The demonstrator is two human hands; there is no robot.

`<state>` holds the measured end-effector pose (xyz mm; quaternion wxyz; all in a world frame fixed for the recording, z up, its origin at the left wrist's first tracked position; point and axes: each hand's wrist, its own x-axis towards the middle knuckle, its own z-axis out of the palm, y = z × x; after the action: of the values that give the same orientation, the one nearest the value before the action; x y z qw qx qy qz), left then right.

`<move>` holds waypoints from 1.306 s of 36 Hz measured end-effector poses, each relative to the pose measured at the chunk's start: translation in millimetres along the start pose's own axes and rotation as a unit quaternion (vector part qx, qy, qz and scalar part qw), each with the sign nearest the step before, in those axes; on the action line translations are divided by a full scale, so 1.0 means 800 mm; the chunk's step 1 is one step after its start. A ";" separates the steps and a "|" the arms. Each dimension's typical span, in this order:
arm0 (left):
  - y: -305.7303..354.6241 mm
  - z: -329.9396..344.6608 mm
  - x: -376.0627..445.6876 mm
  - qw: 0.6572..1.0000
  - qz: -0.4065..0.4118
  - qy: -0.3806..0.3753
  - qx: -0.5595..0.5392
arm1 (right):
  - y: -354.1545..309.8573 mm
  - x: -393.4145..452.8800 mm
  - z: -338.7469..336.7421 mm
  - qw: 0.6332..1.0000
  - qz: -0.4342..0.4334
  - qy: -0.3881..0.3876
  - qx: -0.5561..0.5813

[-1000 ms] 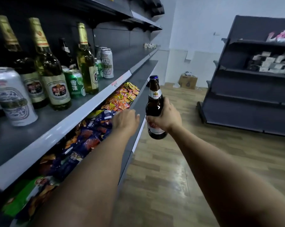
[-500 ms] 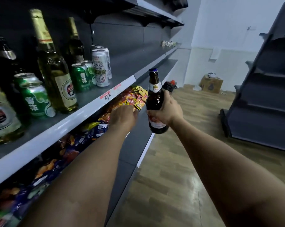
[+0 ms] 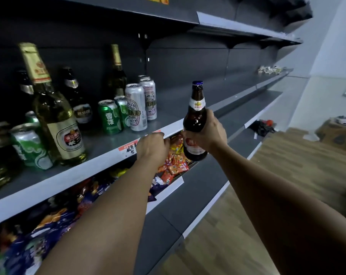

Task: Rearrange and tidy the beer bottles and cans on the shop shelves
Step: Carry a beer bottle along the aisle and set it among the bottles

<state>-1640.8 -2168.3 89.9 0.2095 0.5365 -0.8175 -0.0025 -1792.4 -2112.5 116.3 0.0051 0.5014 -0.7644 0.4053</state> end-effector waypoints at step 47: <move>0.038 0.112 0.218 0.987 -0.147 0.044 0.039 | 0.017 0.310 0.171 0.971 -0.113 -0.157 0.141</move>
<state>-1756.6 -2328.2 74.4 0.2217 0.6583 -0.7190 0.0229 -1871.5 -2384.7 118.5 -0.1398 0.6372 -0.6295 0.4222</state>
